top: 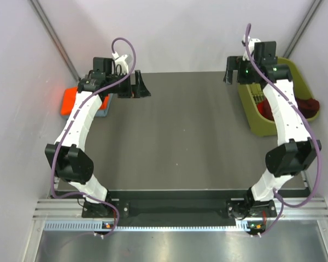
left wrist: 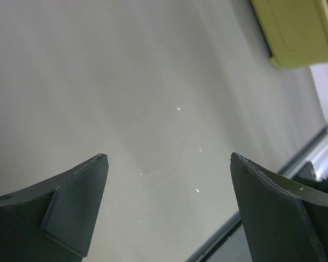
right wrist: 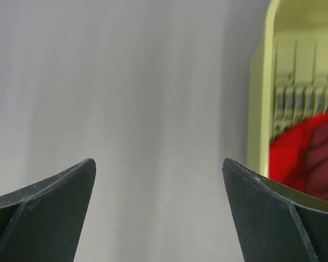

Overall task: Fold and stack the t-shirts
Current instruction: Grab the tshirt from the pile, then move the tshirt to the center of the board

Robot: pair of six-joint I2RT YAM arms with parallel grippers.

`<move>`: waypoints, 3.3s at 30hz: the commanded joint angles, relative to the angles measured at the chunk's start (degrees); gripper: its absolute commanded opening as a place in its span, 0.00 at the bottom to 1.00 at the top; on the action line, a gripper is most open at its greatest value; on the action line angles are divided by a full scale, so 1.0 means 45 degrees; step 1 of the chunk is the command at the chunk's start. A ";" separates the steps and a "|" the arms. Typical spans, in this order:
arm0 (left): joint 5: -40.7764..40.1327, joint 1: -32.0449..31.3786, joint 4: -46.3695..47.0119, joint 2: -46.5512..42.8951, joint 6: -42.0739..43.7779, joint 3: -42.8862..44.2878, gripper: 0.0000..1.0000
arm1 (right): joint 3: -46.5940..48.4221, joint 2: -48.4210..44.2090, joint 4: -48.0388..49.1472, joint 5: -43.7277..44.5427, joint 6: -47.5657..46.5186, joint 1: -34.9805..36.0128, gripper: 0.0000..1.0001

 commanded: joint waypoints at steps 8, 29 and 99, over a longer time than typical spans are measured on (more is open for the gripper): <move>0.1138 0.0095 -0.1080 0.0112 0.1067 0.0239 0.99 | 0.3523 0.2695 0.1623 -0.0862 0.0690 -0.3854 1.00; -0.1580 0.0212 -0.1882 0.1558 0.2647 0.0200 0.89 | -0.1281 0.4163 0.2286 0.1367 -0.1341 -0.6299 0.93; -0.1467 0.0036 0.1985 0.0107 0.0678 -0.5328 0.75 | -0.4428 -0.0039 0.5511 -0.2479 -0.2844 0.3506 0.78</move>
